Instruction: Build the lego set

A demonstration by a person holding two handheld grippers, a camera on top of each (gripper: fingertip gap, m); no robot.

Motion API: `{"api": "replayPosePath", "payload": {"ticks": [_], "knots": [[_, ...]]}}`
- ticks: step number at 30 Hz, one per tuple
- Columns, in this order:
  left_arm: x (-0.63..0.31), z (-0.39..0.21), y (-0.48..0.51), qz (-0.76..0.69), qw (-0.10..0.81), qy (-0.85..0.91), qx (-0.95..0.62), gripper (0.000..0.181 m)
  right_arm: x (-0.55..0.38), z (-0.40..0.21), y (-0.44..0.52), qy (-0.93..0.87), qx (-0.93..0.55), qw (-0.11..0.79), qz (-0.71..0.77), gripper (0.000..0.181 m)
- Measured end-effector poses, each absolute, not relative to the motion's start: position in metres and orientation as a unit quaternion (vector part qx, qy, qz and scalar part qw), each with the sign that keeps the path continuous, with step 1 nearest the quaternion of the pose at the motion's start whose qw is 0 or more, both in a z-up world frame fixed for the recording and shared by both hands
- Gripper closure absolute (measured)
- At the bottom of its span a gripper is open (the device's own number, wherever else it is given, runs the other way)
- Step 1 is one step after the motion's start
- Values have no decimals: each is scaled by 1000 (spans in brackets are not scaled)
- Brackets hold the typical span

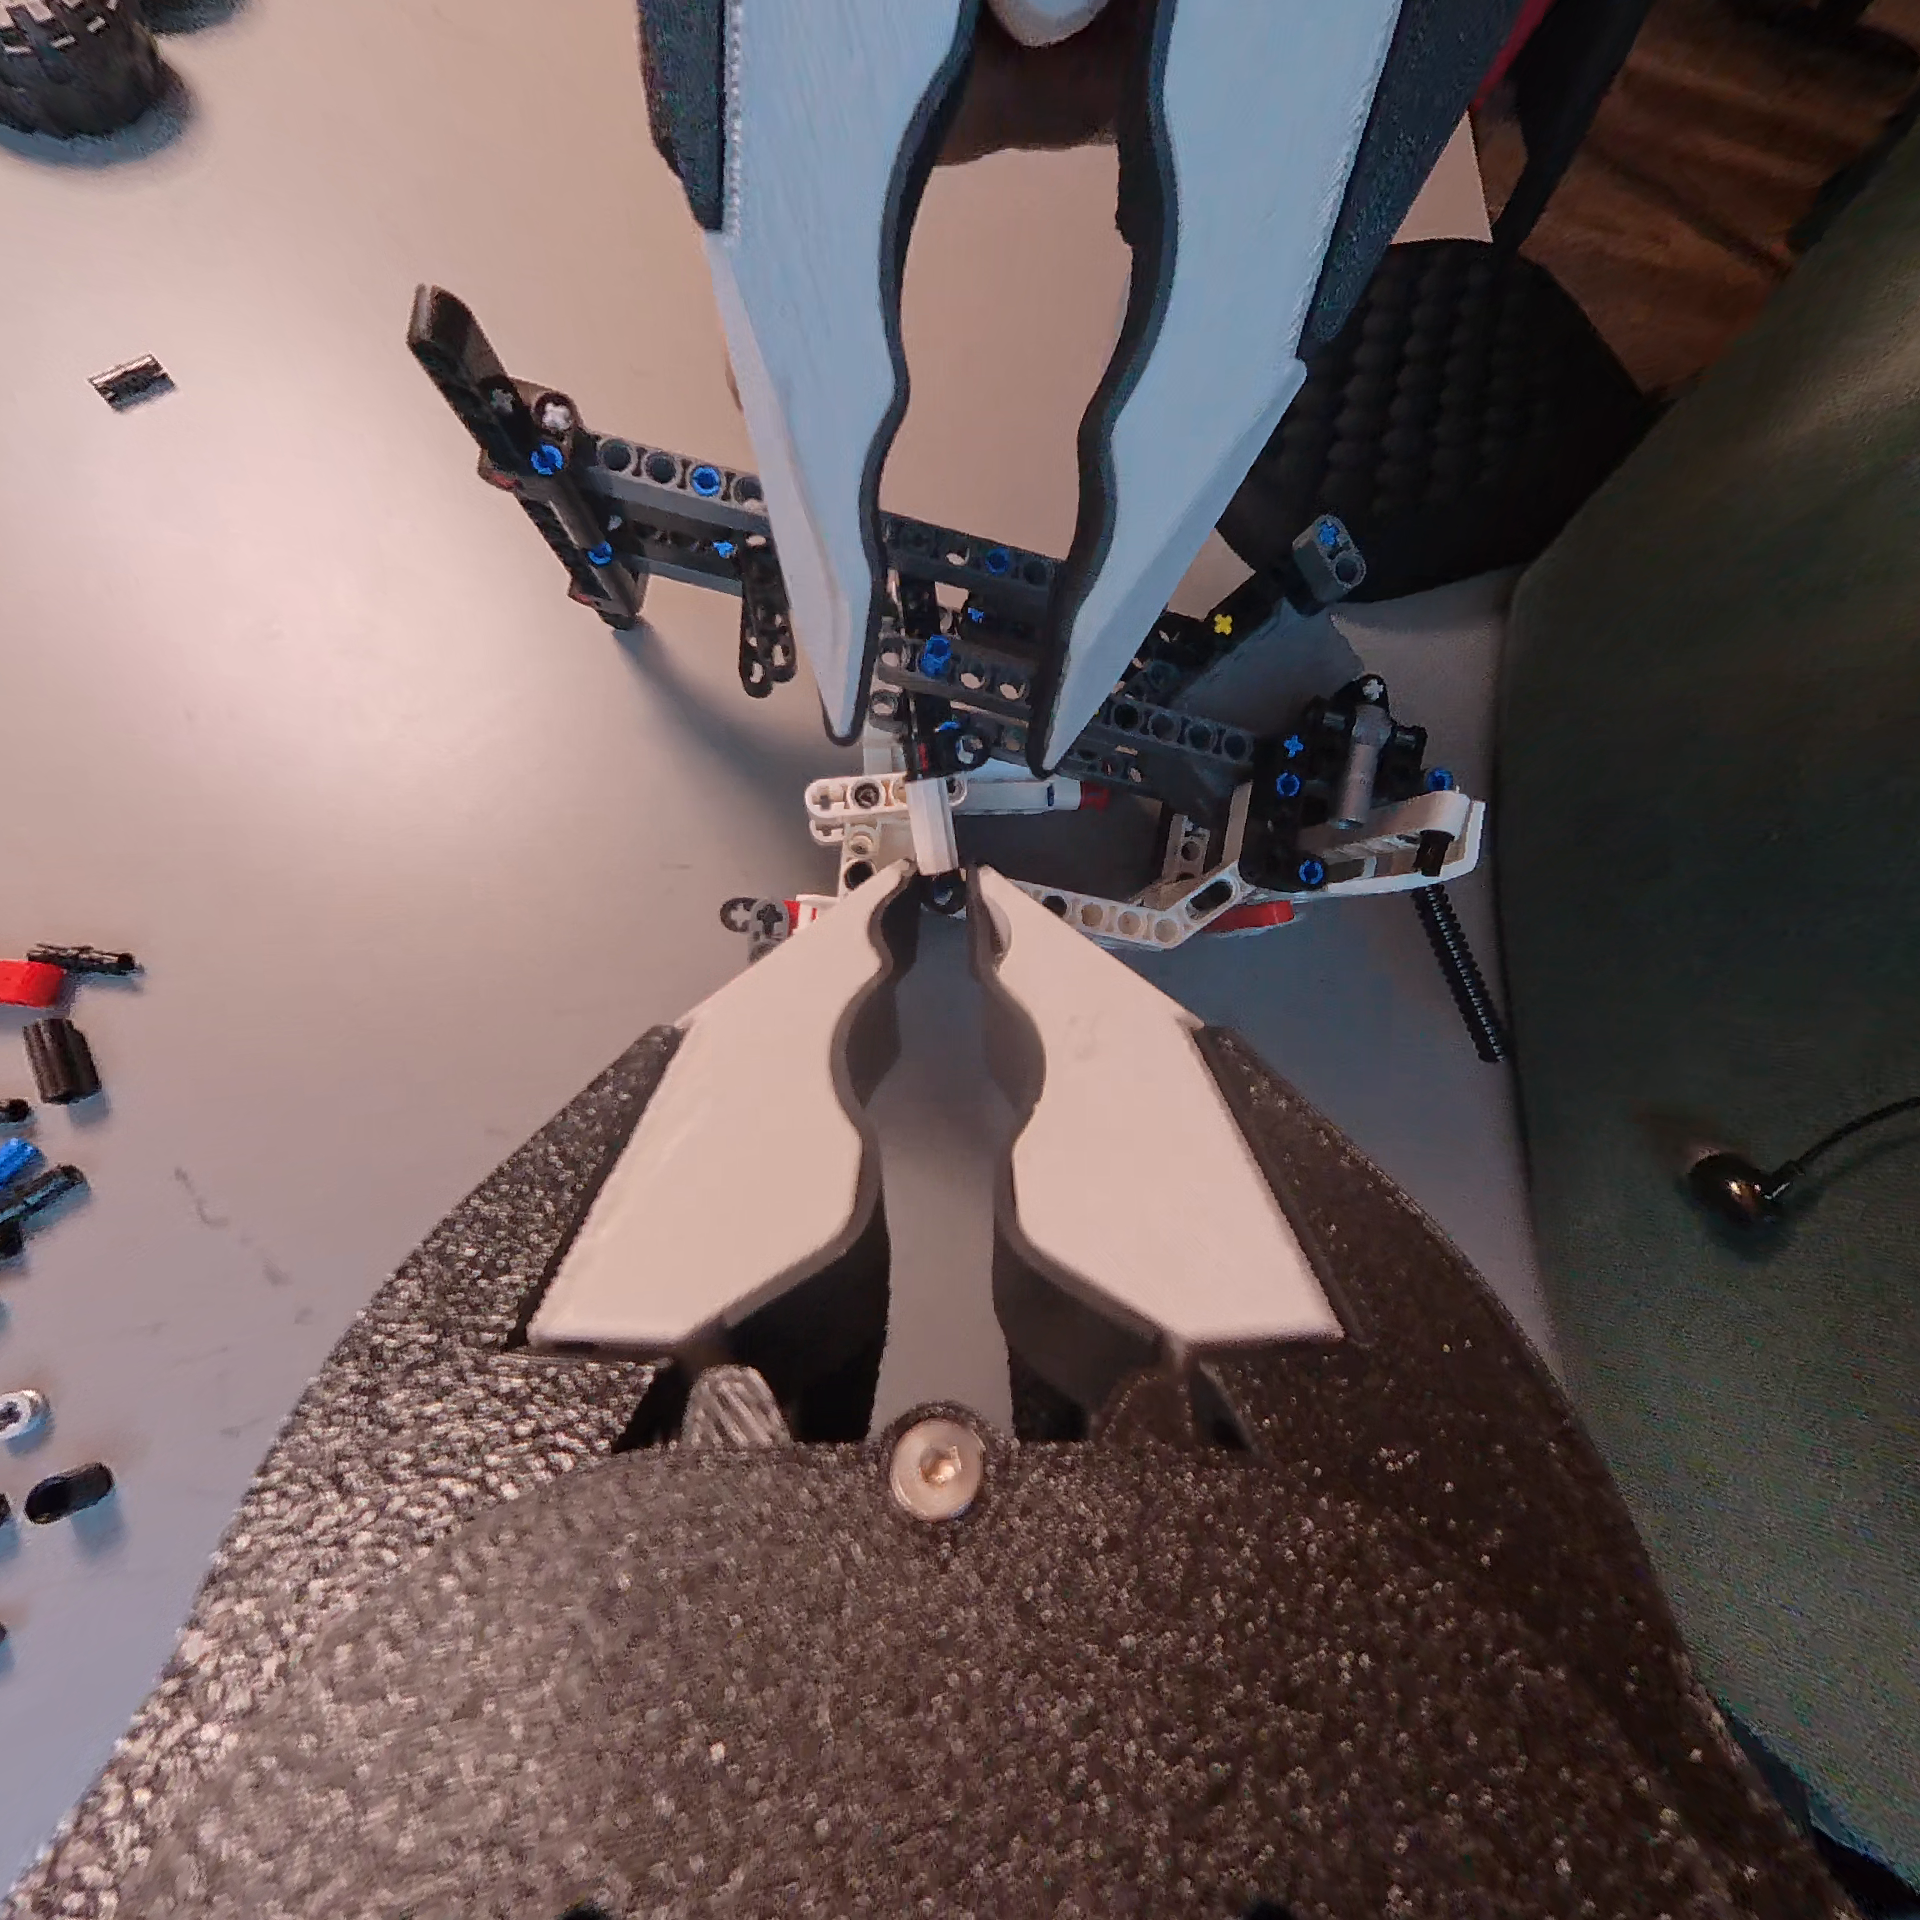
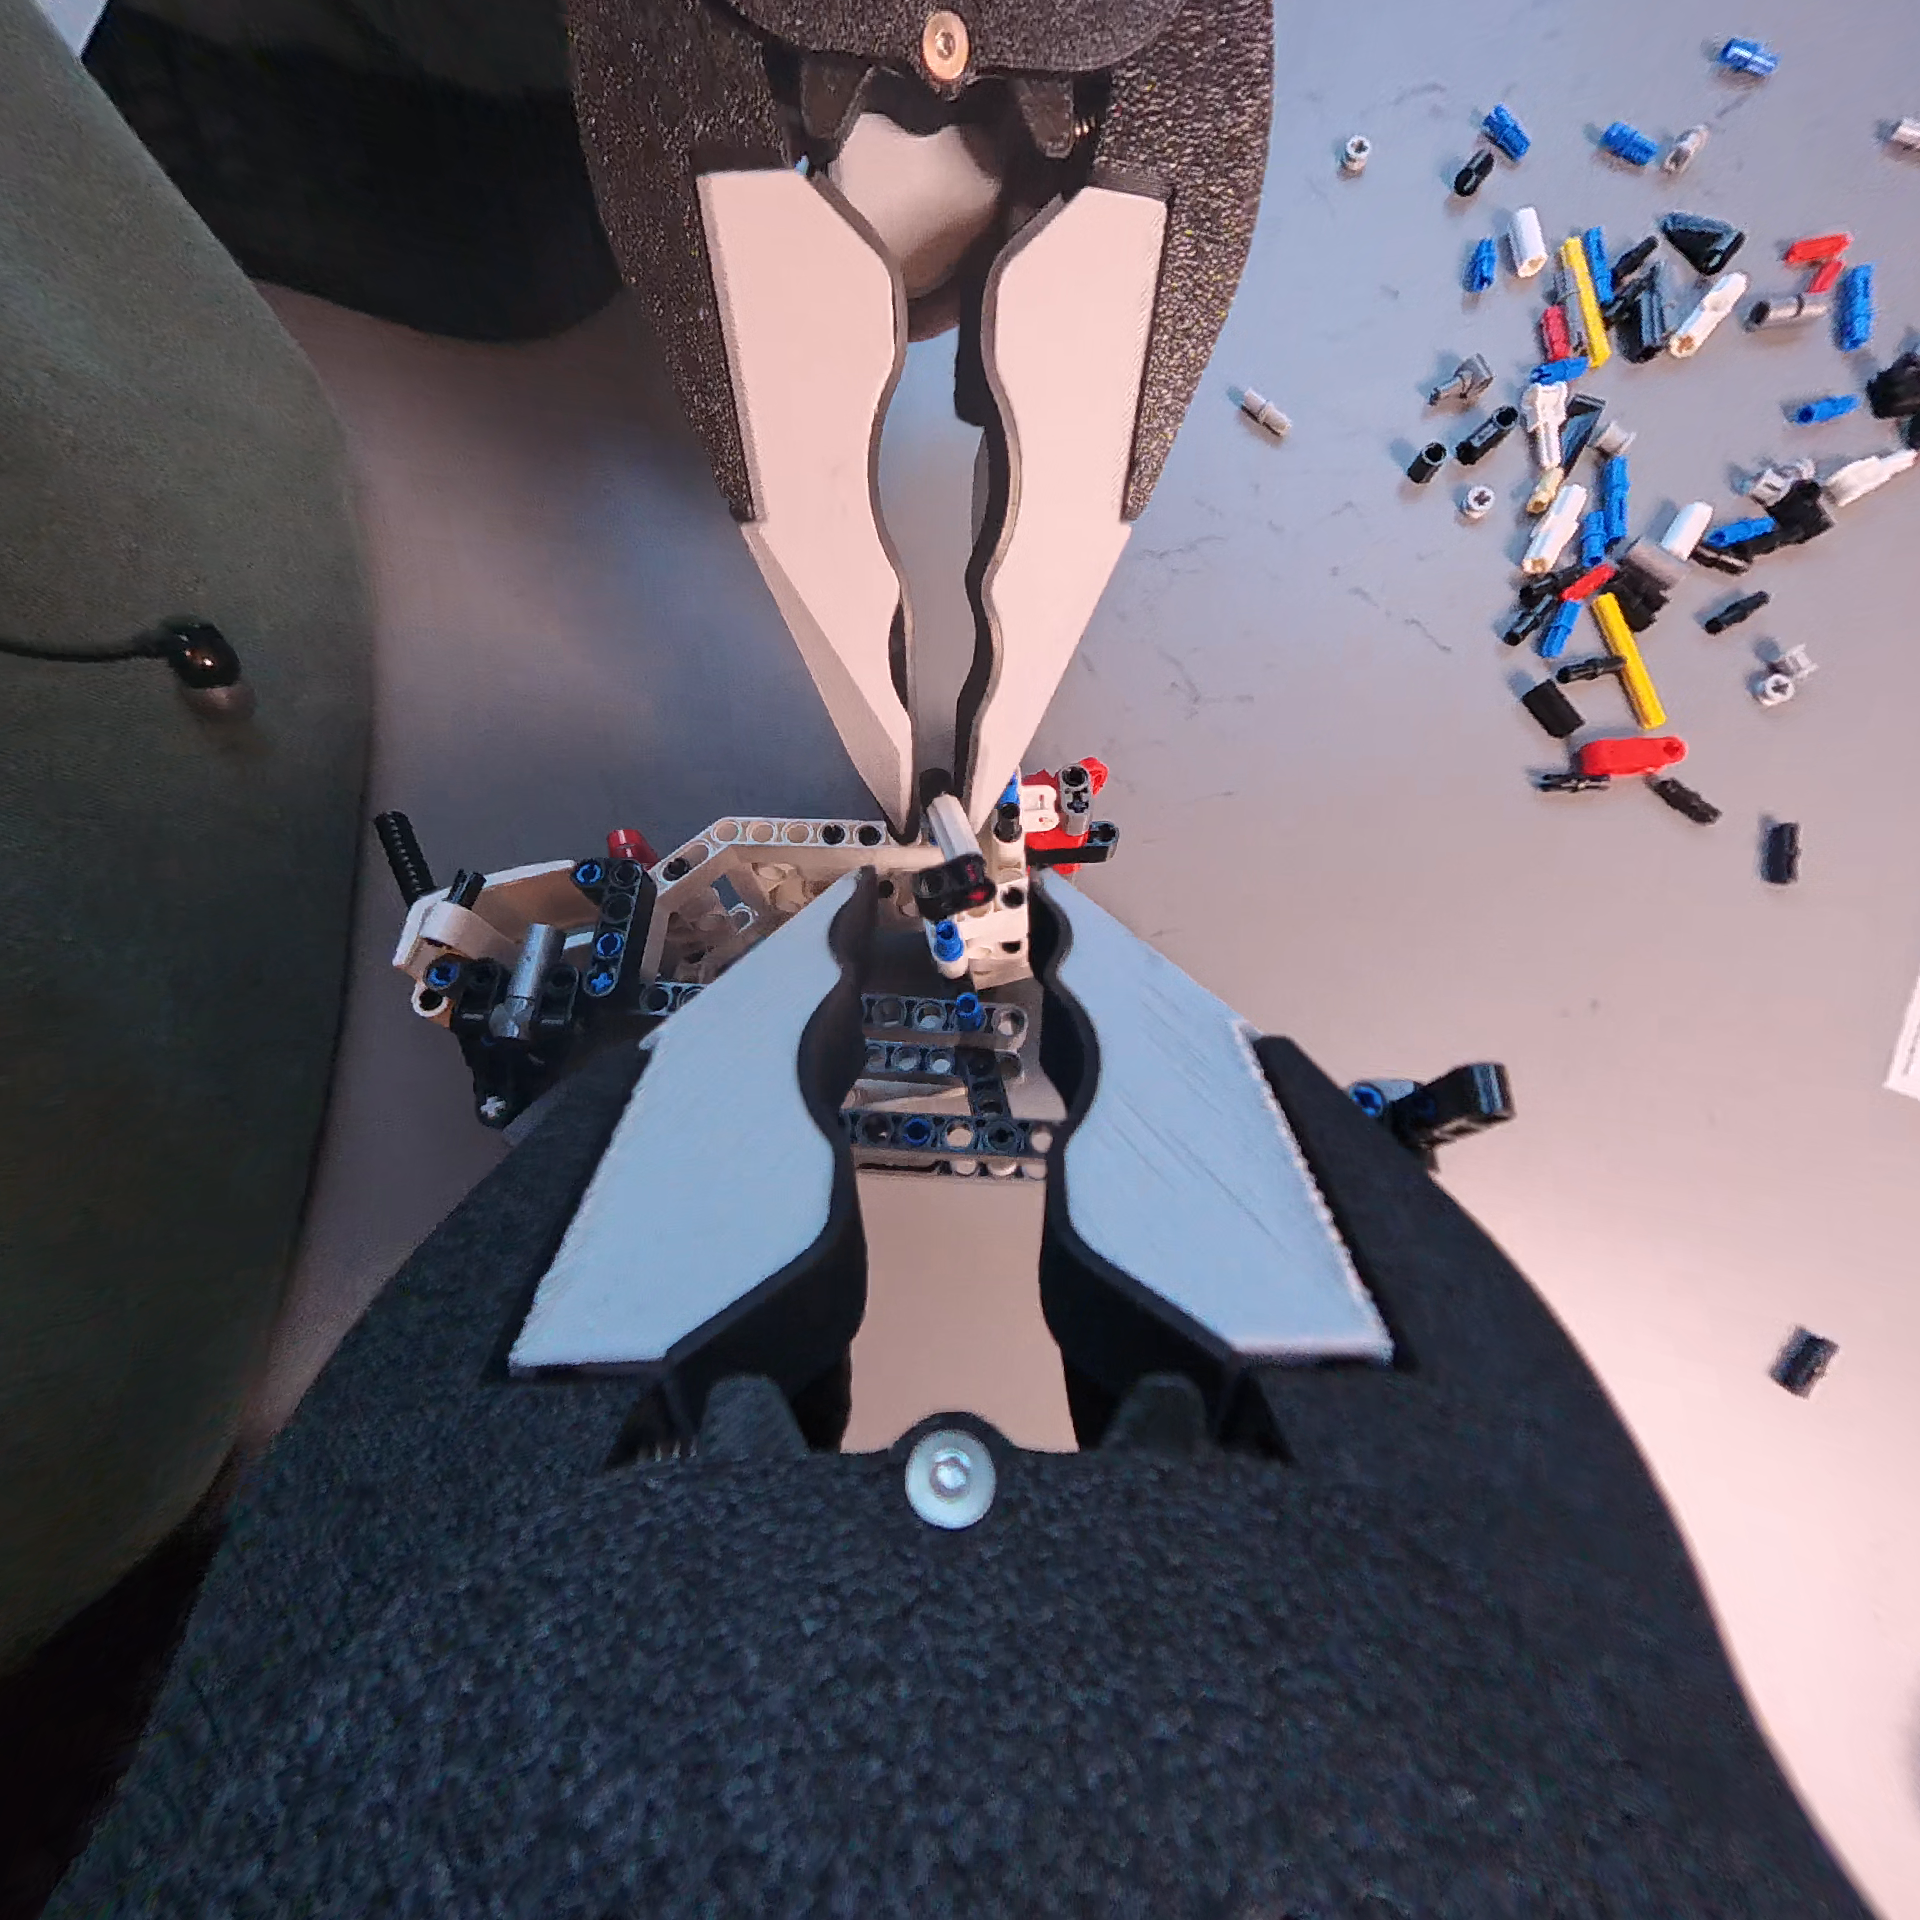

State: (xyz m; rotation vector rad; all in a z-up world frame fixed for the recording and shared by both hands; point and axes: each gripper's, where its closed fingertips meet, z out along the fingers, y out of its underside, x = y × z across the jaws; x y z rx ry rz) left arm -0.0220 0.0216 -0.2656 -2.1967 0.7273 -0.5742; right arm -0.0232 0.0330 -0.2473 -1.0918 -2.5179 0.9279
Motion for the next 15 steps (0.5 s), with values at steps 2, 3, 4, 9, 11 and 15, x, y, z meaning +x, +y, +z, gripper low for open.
{"api": "replayPosePath", "payload": {"ticks": [2, 3, 4, 9, 11, 15], "knots": [[-21, -264, 23, -217, 369, 289, -856, 173, -25, -247, 32, -869, -364, 119, 313, 158], [-21, -264, 24, -213, 369, 290, -857, 173, -25, -248, 31, -872, -361, 116, 309, 163], [-22, -264, 25, -211, 366, 292, -858, 173, -24, -250, 32, -876, -358, 115, 302, 165], [-21, -264, 25, -218, 368, 289, -856, 173, -22, -252, 32, -876, -365, 106, 298, 167], [-21, -264, 25, -219, 369, 288, -856, 173, -22, -252, 33, -876, -366, 104, 295, 167], [-24, -262, 21, -228, 372, 283, -854, 169, -22, -252, 35, -878, -368, 101, 289, 167]]}}
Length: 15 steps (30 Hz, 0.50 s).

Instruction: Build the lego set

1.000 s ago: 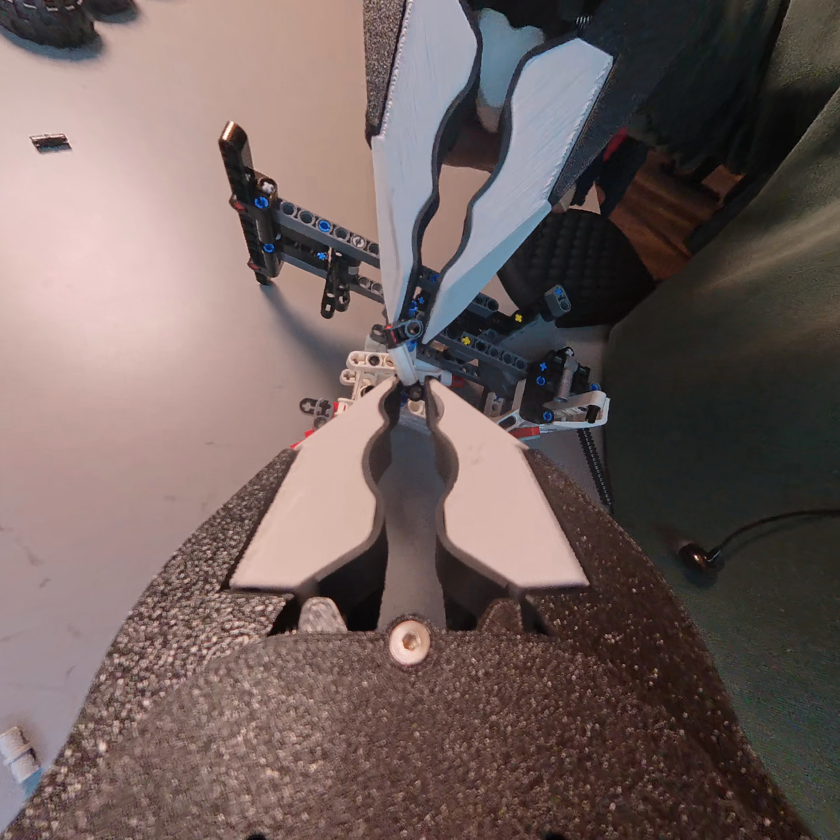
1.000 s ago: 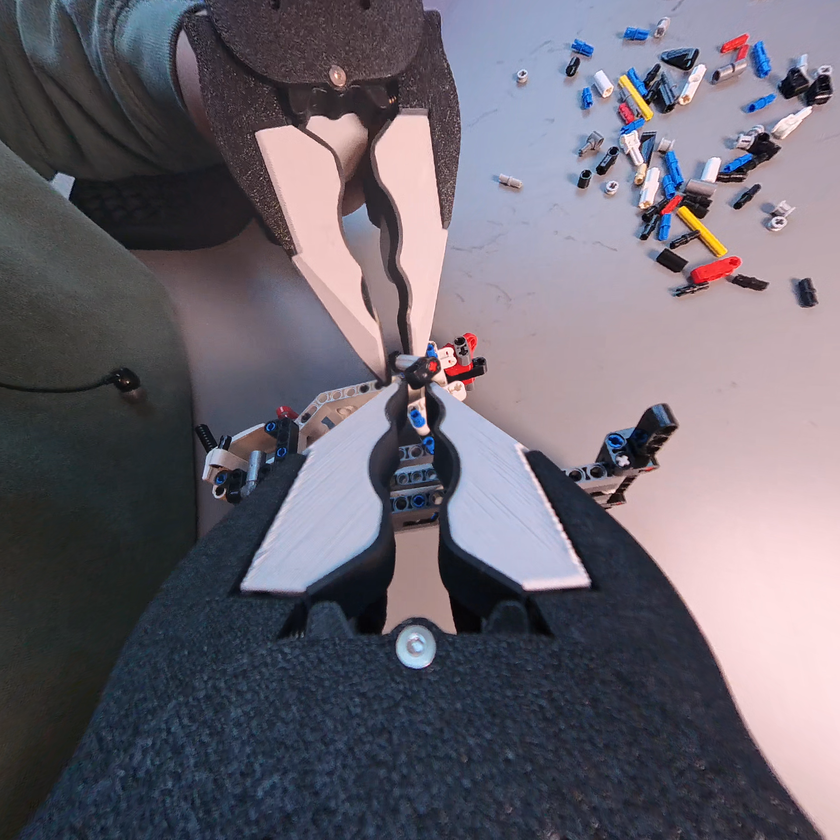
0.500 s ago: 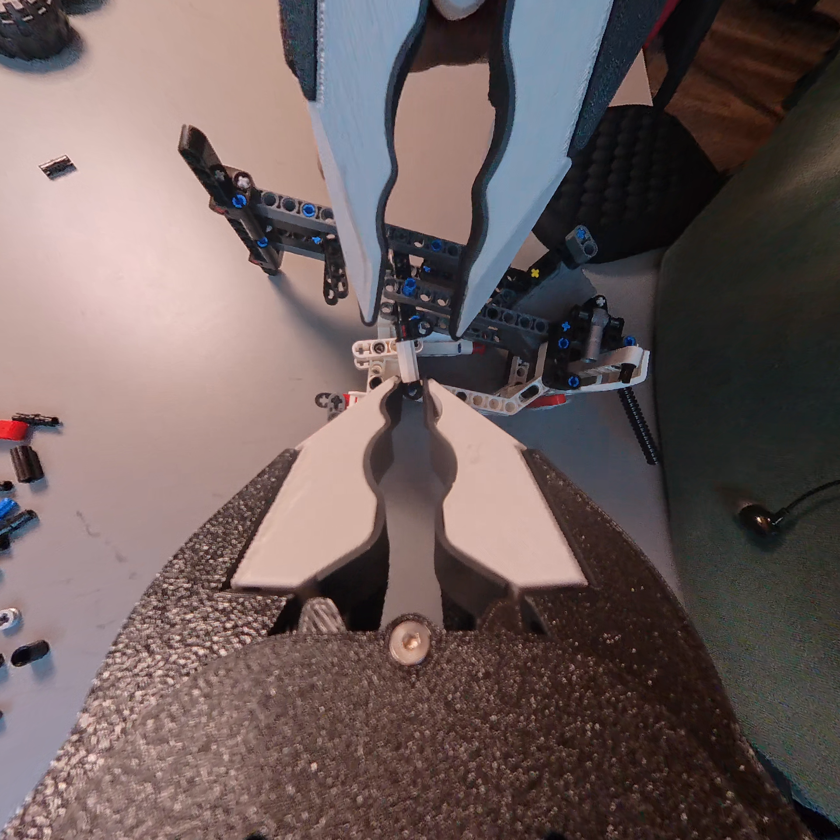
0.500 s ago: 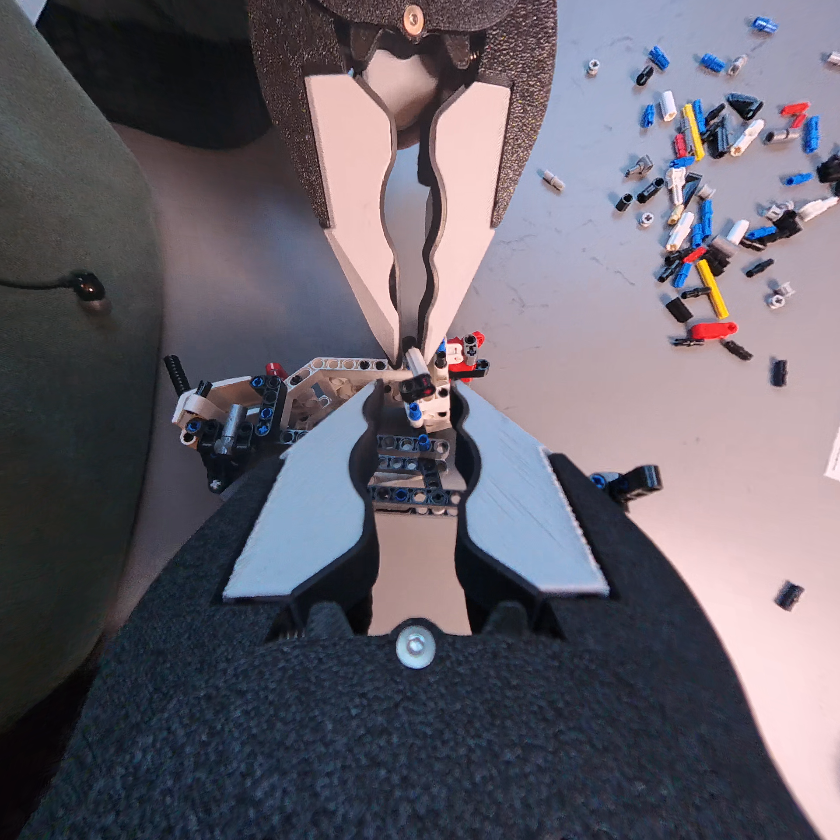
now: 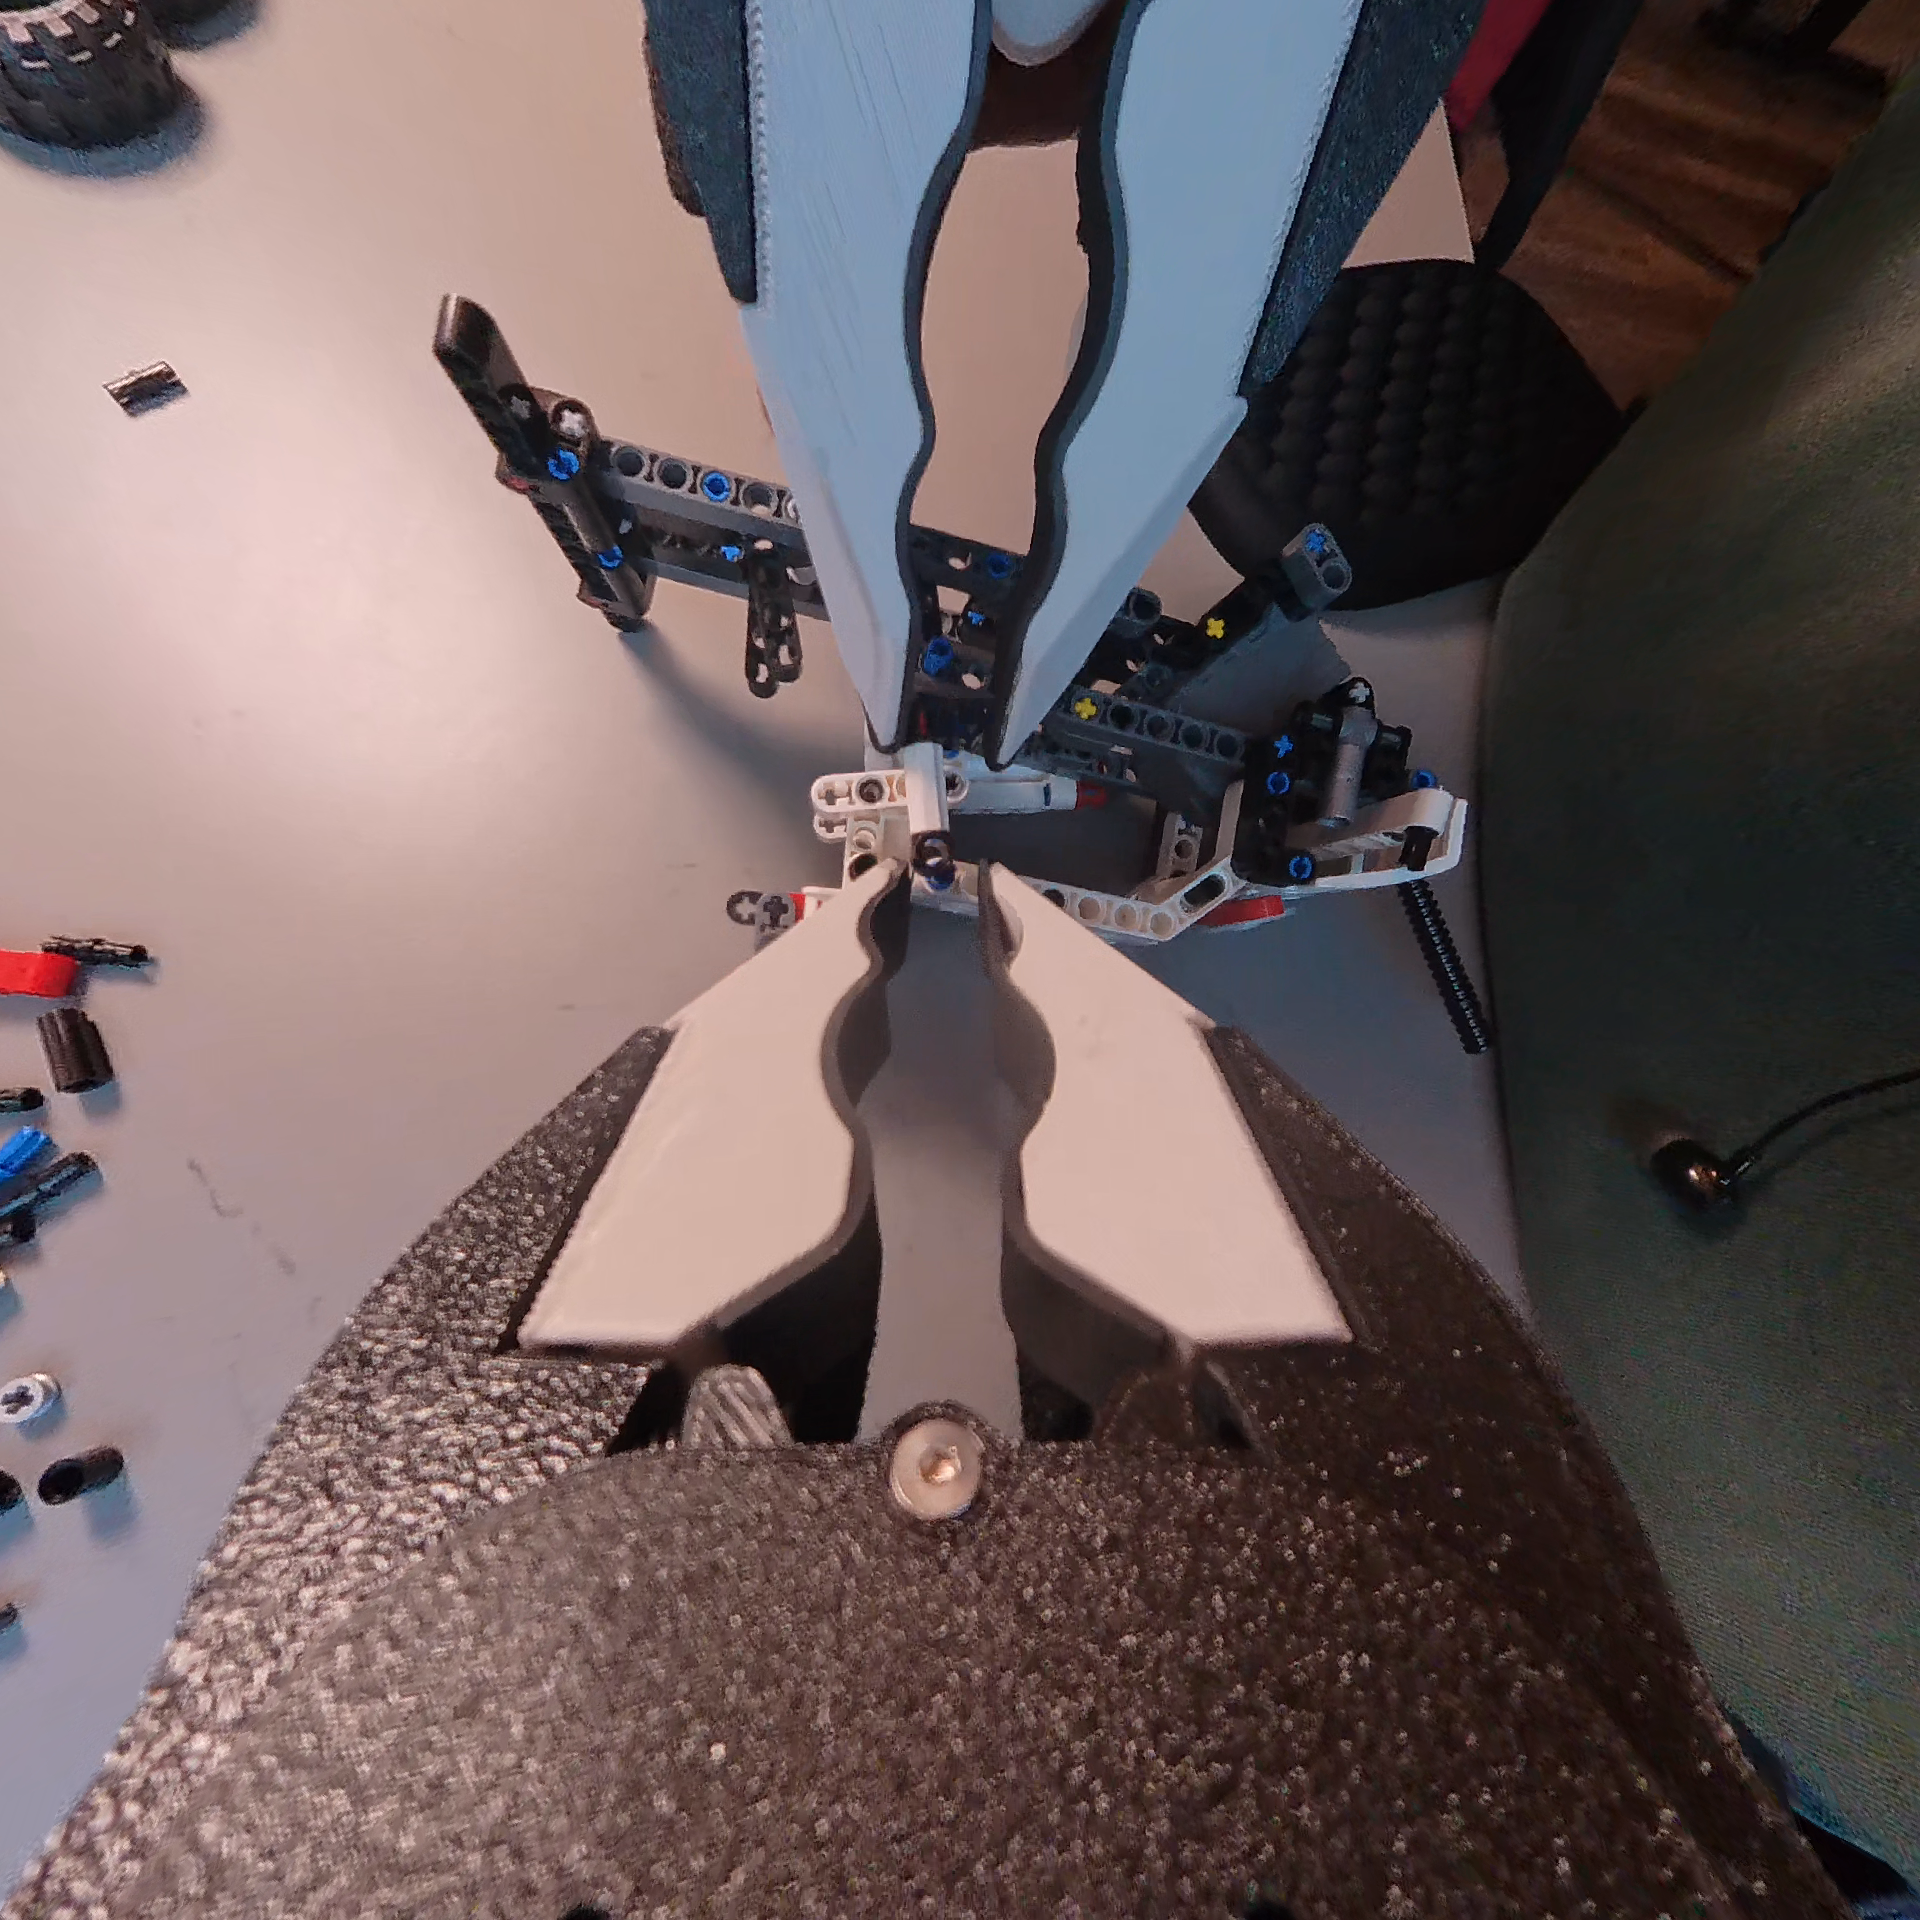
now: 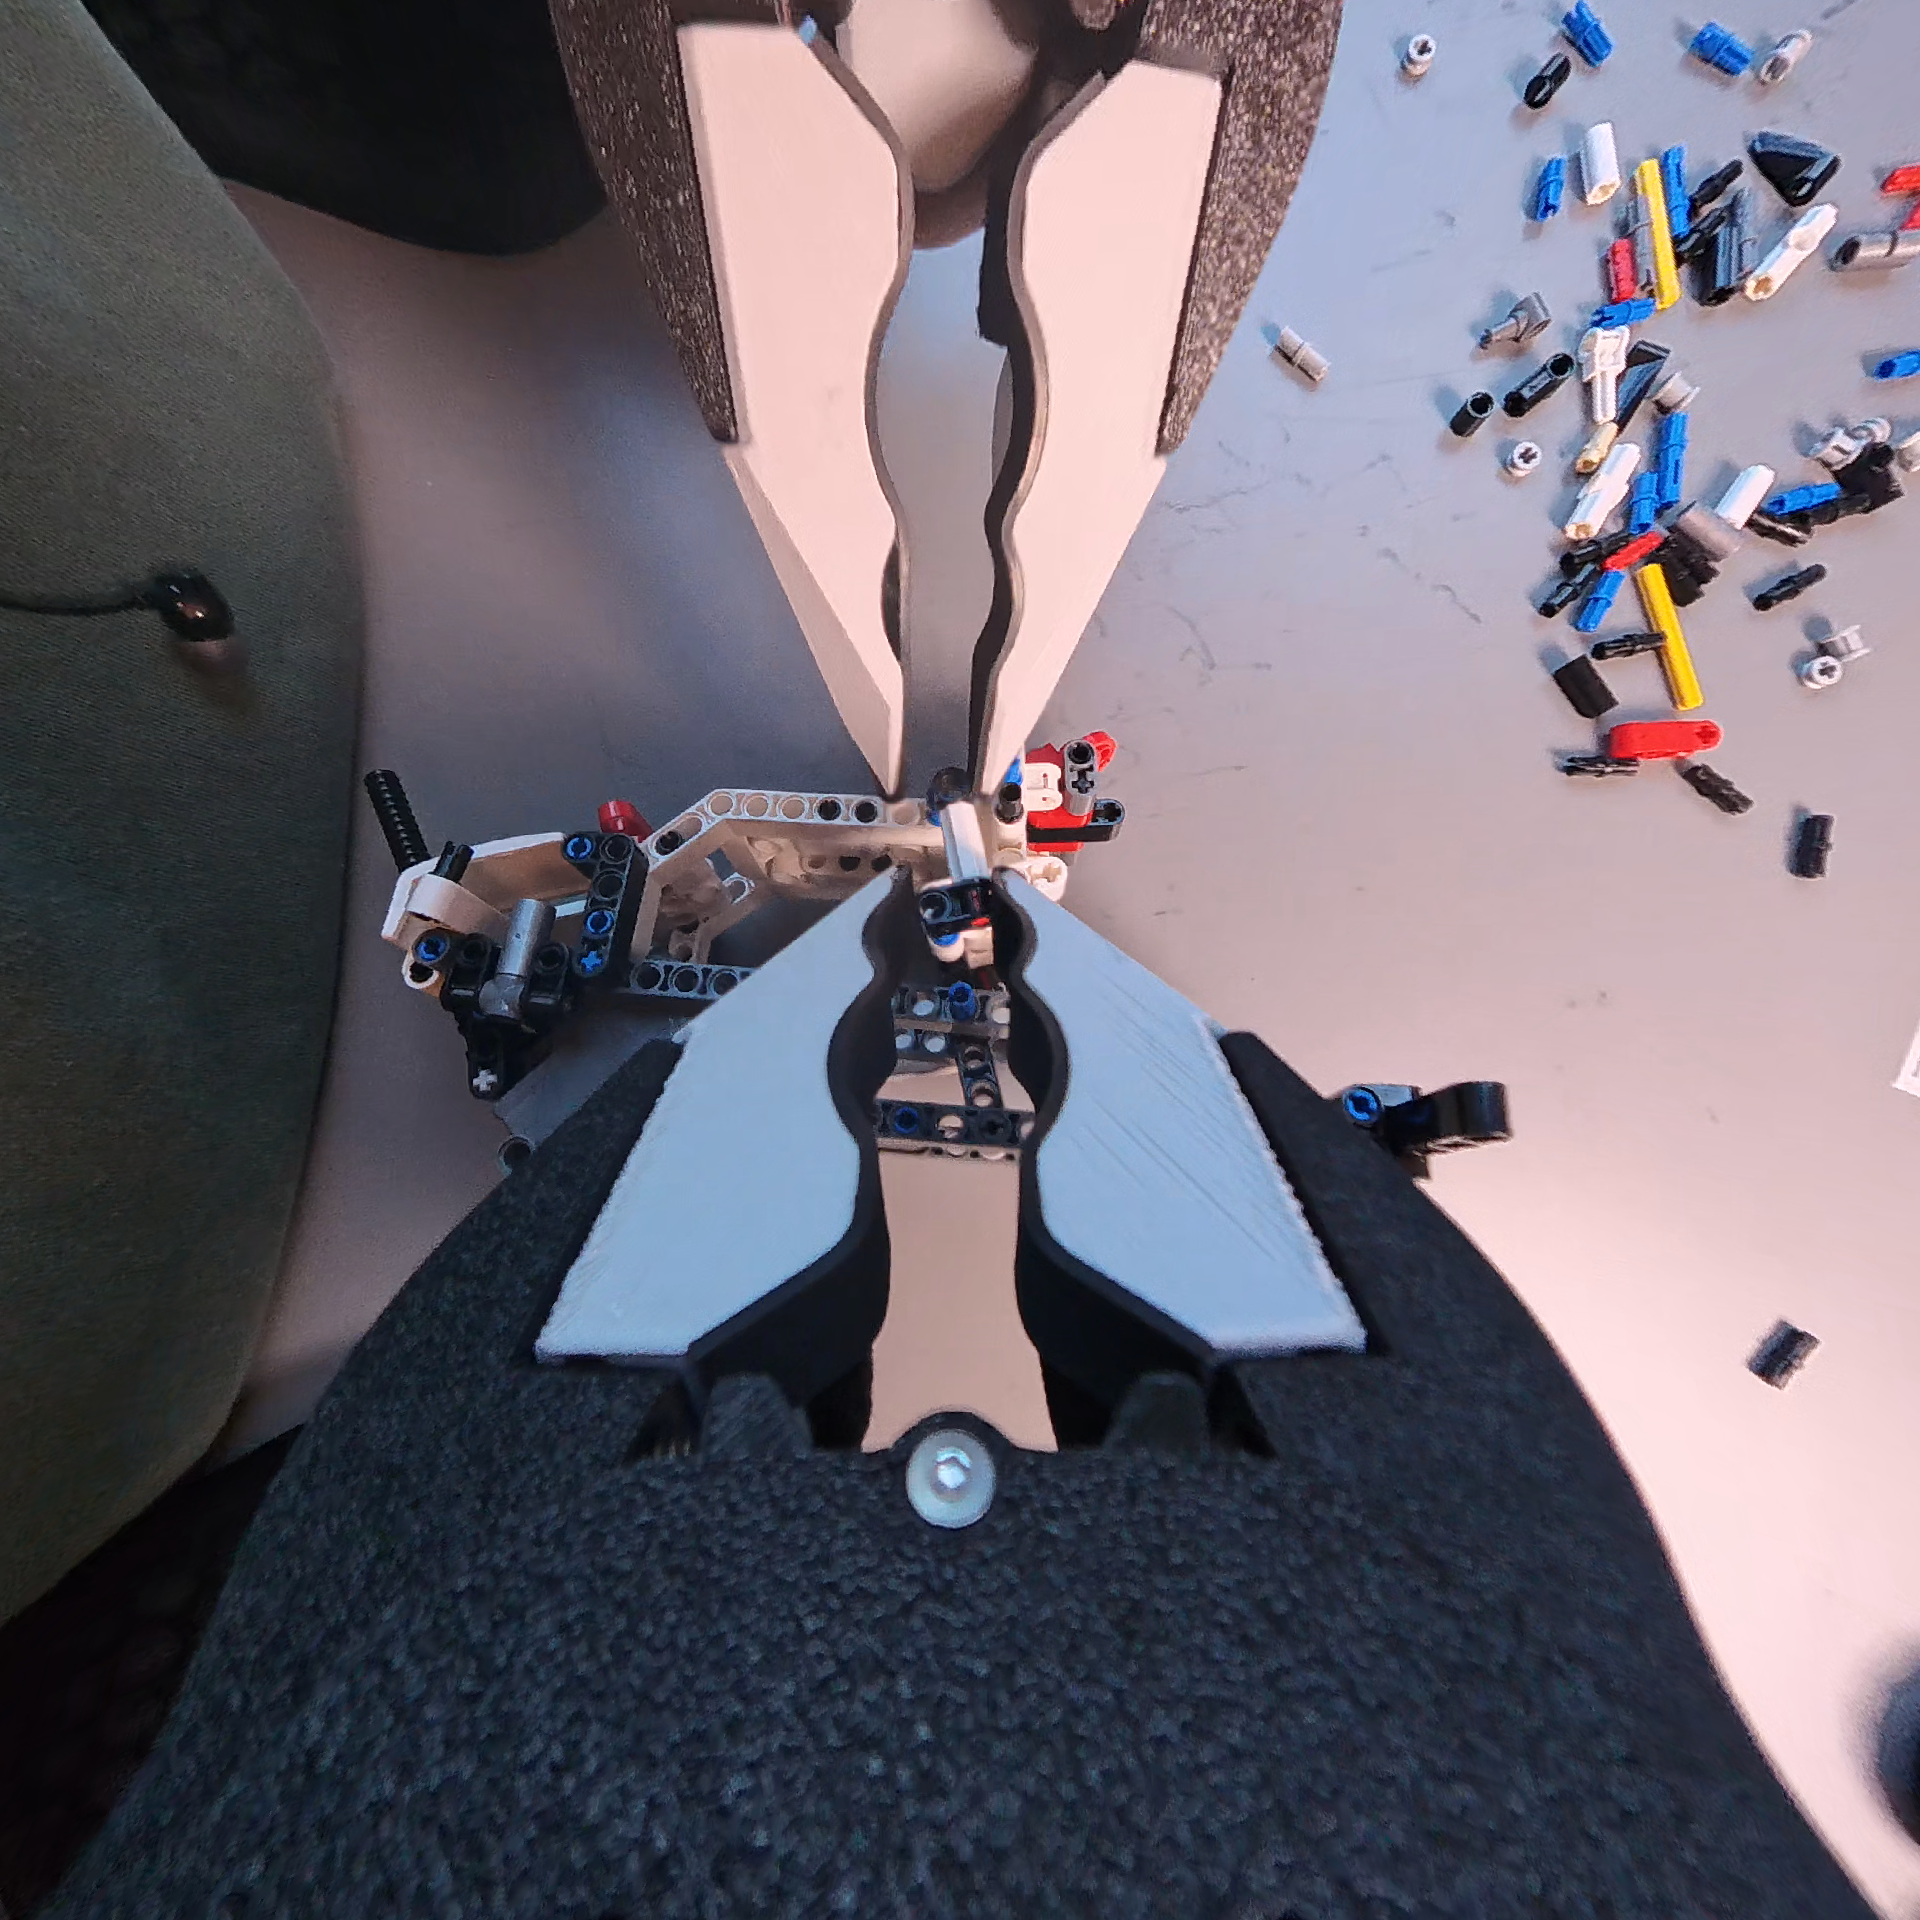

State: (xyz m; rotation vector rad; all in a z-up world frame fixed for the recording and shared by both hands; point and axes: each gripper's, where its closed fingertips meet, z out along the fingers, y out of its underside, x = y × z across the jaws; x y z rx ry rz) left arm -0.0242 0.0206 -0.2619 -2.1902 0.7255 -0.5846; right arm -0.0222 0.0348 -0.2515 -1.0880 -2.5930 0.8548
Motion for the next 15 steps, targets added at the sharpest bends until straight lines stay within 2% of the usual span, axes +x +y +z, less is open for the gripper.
{"api": "replayPosePath", "payload": {"ticks": [15], "knots": [[-24, -260, 20, -221, 396, 287, -844, 172, -22, -254, 34, -920, -303, 44, 246, 167]]}}
